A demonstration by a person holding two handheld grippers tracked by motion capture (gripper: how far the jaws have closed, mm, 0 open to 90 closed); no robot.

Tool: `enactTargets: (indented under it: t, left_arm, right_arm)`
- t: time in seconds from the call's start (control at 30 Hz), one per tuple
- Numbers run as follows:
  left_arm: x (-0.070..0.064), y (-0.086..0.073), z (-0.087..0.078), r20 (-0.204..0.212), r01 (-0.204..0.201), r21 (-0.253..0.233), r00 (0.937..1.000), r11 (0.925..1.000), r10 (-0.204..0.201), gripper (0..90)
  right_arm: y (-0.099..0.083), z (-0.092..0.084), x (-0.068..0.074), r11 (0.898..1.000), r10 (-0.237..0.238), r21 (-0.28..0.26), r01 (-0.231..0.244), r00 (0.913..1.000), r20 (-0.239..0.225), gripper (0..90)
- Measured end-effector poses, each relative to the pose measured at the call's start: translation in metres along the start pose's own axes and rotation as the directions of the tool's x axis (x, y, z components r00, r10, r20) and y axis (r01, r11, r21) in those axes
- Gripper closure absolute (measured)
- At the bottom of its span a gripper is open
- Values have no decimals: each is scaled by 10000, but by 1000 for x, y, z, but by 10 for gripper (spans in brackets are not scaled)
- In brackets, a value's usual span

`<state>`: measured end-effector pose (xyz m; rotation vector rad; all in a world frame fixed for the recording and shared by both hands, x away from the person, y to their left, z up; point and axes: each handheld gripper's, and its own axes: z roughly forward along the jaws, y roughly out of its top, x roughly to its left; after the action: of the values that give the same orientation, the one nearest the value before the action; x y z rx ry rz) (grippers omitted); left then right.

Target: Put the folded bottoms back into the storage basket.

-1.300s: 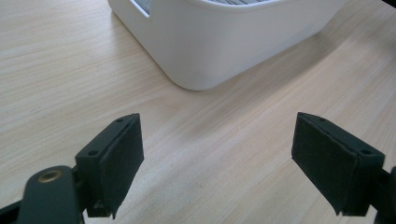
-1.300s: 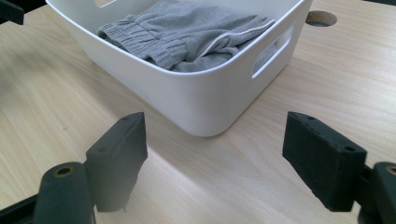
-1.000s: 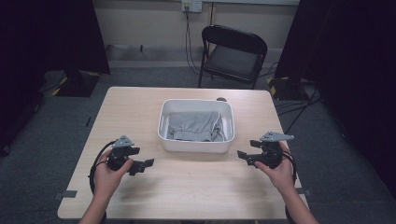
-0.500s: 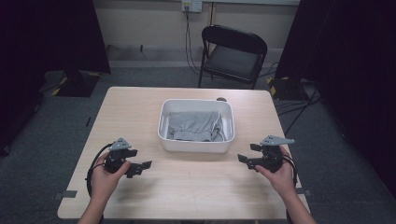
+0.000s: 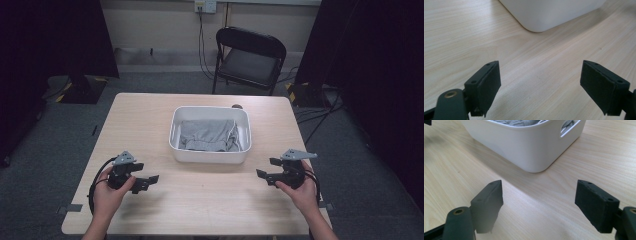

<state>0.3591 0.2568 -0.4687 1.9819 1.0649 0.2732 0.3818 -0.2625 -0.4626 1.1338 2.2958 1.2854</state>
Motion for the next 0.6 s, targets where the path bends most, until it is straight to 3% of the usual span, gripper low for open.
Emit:
enactTargets:
  t: [0.6]
  left_arm:
    - [5,-13,-9,-78,-2,208,10000,9998,4,165]
  right_arm:
    - [-12,-5,-3,9998,199,20,-199,9998,24,223]
